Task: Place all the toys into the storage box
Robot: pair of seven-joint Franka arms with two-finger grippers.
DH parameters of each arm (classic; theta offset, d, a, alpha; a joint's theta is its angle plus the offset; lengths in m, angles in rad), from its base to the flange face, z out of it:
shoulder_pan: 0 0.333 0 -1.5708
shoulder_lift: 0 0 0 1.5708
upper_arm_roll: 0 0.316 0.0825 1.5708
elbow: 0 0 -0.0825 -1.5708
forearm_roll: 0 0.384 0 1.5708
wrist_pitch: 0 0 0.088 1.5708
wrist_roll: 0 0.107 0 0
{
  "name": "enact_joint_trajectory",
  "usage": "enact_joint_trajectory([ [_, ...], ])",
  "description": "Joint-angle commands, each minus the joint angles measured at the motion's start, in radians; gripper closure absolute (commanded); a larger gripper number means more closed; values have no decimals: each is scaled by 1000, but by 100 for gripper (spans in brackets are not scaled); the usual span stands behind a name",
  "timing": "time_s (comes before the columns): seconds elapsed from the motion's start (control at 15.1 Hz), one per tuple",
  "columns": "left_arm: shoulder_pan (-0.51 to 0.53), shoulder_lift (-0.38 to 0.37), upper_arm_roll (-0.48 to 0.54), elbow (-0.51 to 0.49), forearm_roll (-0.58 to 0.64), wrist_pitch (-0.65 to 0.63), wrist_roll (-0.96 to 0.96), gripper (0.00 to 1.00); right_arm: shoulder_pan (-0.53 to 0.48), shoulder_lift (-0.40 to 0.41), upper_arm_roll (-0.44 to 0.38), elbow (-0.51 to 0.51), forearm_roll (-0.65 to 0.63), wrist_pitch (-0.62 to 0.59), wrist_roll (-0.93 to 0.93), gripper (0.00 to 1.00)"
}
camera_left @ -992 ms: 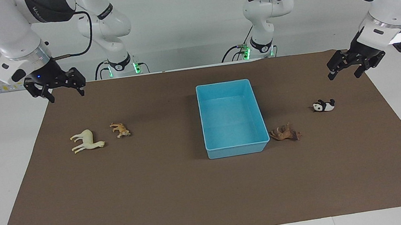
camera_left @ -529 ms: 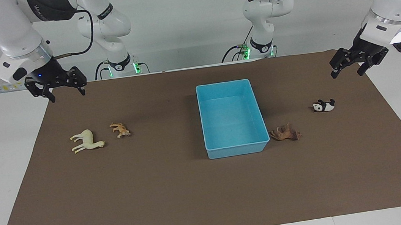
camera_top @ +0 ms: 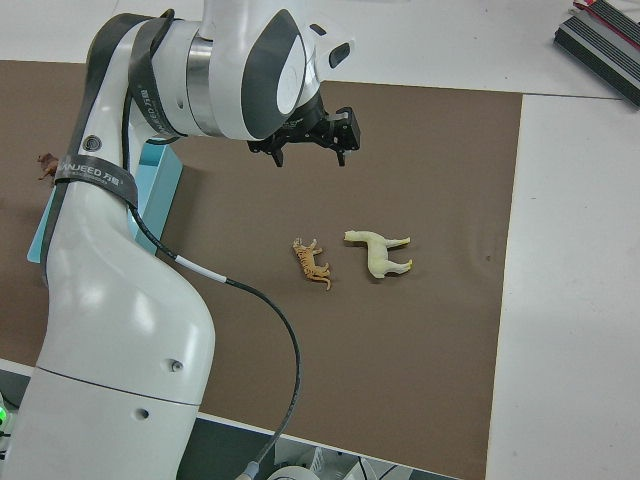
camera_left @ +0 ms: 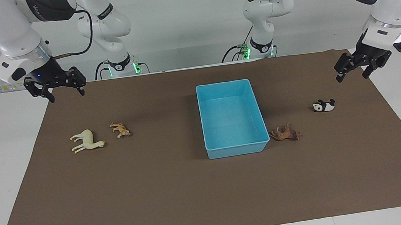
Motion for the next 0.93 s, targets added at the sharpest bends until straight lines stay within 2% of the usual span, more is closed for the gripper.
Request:
enact_joint_trajectory([
  [0.0, 26, -5, -6, -109, 17, 110, 113, 0, -36, -46, 5, -88, -3, 50, -33, 0],
  [0.13, 44, 1, -8, -181, 17, 182, 259, 0, -34, -107, 5, -235, -3, 199, -37, 0],
  [0.2, 43, 27, -6, -193, 17, 192, 301, 0, -36, -113, 5, -276, -3, 248, -43, 0],
  [0.33, 46, 56, -6, -207, 18, 206, 380, 0, -41, -92, 5, -335, -3, 308, -136, 0],
  [0.53, 49, 70, -5, -282, 47, 302, 474, 0, -67, -58, 5, -455, -3, 472, -331, 0],
  [0.73, 52, 61, -3, -373, 61, 359, 499, 0, -71, 5, 5, -485, -1, 509, -358, 0],
  [0.86, 69, 66, -3, -387, 64, 376, 554, 0, -67, 34, 5, -488, -1, 523, -347, 0],
])
